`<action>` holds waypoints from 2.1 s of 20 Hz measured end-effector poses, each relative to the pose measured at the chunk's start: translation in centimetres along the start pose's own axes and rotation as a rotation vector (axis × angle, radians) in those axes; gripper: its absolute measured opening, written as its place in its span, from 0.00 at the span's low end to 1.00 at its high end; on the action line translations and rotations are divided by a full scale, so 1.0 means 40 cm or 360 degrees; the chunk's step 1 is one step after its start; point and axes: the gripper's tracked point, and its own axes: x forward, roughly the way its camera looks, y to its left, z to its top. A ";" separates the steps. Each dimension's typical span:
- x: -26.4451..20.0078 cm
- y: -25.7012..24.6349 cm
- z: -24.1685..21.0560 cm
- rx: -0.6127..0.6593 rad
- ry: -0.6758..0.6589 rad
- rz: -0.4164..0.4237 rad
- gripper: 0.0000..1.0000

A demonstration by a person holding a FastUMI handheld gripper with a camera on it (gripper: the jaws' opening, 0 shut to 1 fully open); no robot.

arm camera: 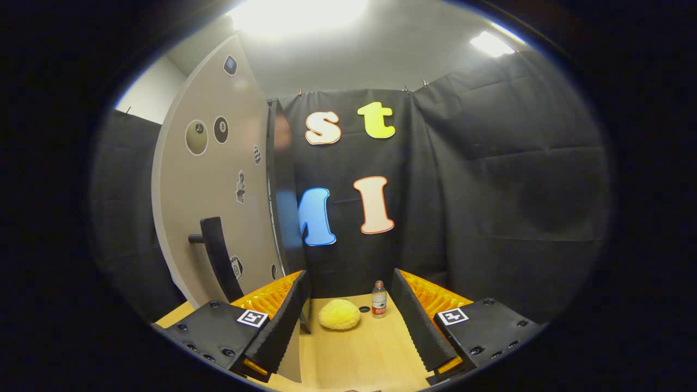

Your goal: Open the shoe cabinet door, grab the shoes and put them into the shoe cabinet, then close the shoe cabinet door.

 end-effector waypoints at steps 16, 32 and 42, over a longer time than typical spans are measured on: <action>0.031 0.141 -0.029 -0.0121 0.0083 0.0050 0.95; 0.022 0.532 -0.097 -0.0172 0.0192 0.0095 0.95; 0.078 0.805 -0.118 -0.0115 0.0194 0.0390 0.98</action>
